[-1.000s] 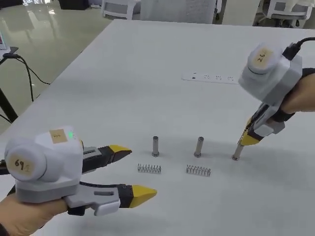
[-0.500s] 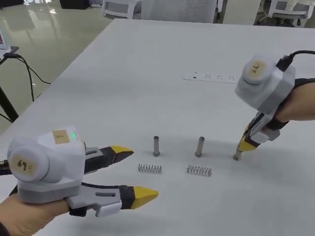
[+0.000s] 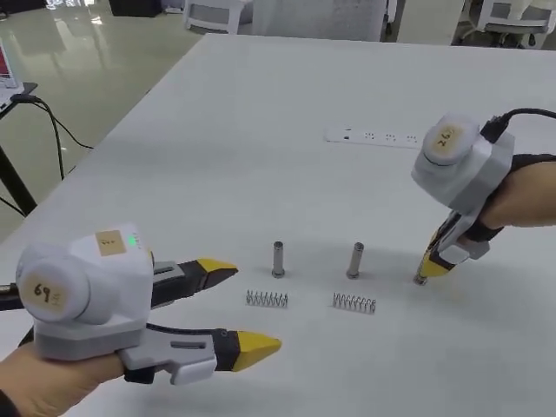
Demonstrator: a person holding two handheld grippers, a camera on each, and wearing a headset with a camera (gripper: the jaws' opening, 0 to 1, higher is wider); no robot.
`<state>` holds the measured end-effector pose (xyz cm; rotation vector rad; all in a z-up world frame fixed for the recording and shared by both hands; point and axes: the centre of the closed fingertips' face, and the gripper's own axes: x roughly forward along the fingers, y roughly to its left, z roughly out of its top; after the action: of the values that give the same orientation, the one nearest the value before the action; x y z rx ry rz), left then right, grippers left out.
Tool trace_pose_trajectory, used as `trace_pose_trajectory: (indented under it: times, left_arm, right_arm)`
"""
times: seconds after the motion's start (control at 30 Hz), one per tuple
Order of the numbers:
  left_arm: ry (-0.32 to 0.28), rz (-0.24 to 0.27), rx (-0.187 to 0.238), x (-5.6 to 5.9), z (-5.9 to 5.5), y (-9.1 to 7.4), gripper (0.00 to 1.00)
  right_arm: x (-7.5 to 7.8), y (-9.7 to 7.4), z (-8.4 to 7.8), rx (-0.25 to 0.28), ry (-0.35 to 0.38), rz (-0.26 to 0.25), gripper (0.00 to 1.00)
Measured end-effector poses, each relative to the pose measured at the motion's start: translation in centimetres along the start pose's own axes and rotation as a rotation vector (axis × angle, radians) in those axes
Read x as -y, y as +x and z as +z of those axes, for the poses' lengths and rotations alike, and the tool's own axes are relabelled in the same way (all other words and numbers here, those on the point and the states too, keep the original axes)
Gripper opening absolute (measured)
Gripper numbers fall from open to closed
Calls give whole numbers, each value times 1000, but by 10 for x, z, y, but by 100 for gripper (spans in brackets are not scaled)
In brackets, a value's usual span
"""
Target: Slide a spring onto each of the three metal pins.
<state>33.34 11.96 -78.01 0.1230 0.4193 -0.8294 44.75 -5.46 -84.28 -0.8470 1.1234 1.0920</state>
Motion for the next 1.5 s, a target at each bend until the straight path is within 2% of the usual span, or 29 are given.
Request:
trace_pose_trajectory:
  times: [0.6, 1.0, 1.13, 1.5]
  left_arm:
    - [-4, 3, 3, -1, 0, 0, 56]
    - [-3, 0, 3, -1, 0, 0, 56]
    - [-1, 0, 2, -1, 0, 0, 55]
    - [1, -2, 1, 0, -1, 0, 55]
  right_arm:
    - [1, 6, 0, 7, -16, -3, 9]
    - [1, 2, 6, 35, -51, -24, 22]
    - [-1, -4, 12, 59, -62, -30, 27]
    - [-14, -11, 30, 93, -112, -29, 28]
